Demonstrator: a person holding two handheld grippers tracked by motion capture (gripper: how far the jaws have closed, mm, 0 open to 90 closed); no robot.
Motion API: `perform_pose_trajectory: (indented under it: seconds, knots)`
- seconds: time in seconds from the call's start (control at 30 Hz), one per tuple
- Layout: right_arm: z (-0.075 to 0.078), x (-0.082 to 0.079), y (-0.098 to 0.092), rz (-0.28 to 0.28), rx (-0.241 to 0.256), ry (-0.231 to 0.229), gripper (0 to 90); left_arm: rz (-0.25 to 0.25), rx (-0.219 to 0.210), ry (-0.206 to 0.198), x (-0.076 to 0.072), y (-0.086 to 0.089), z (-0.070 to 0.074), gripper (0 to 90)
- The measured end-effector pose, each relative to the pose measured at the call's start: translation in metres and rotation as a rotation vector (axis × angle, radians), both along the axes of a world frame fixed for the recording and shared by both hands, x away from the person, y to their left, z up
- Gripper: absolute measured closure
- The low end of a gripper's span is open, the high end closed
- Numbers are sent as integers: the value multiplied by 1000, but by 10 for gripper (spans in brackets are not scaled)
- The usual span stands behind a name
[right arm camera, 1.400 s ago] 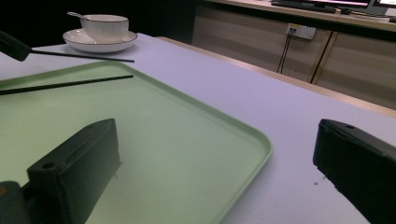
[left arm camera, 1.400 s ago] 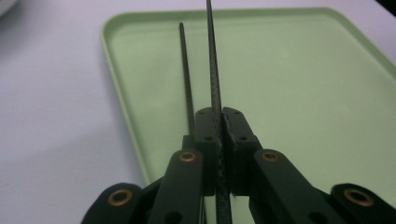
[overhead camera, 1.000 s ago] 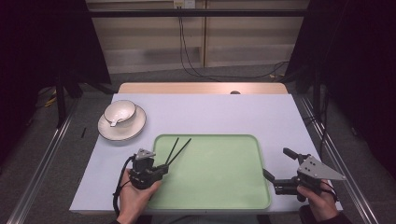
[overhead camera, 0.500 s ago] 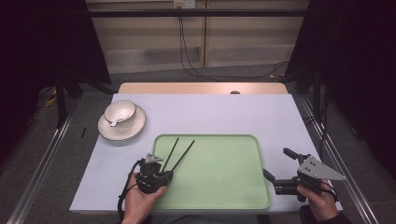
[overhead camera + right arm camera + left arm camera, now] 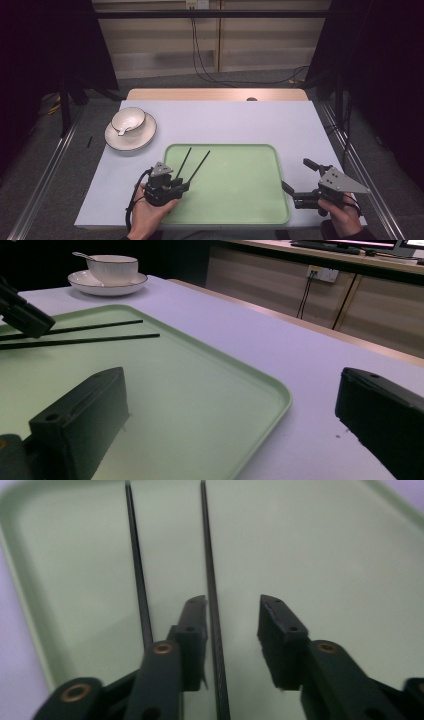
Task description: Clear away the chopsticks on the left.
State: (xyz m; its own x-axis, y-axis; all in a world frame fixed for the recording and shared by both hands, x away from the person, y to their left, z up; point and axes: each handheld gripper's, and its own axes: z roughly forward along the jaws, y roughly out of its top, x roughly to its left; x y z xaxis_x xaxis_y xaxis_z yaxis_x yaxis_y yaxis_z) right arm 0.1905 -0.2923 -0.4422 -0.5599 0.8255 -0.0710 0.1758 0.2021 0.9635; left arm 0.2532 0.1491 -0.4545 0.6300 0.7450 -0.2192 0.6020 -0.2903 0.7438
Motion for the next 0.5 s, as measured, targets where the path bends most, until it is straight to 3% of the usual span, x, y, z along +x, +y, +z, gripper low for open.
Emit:
perform_pose_trajectory:
  seconds: [0.1, 0.2, 0.3, 0.37, 0.43, 0.5]
  knots:
    - [0, 0, 0, -1, 1, 0, 1, -37, -33, -77, -1, 6, 5, 510]
    - [0, 0, -1, 1, 2, 0, 0, -76, 4, -191, -6, 13, 10, 377]
    - [0, 0, 0, -2, 3, 0, 0, -32, 9, -220, -9, 22, 15, 167]
    - [1, 0, 0, -4, 9, 1, 0, -12, -37, -237, -11, 34, 22, 104]
    - [1, 0, 0, -3, 6, 0, 0, -1, -45, -270, -14, 45, 24, 35]
    - [1, 0, 0, 0, 4, 2, 0, 46, -52, -300, -23, 60, 23, 31]
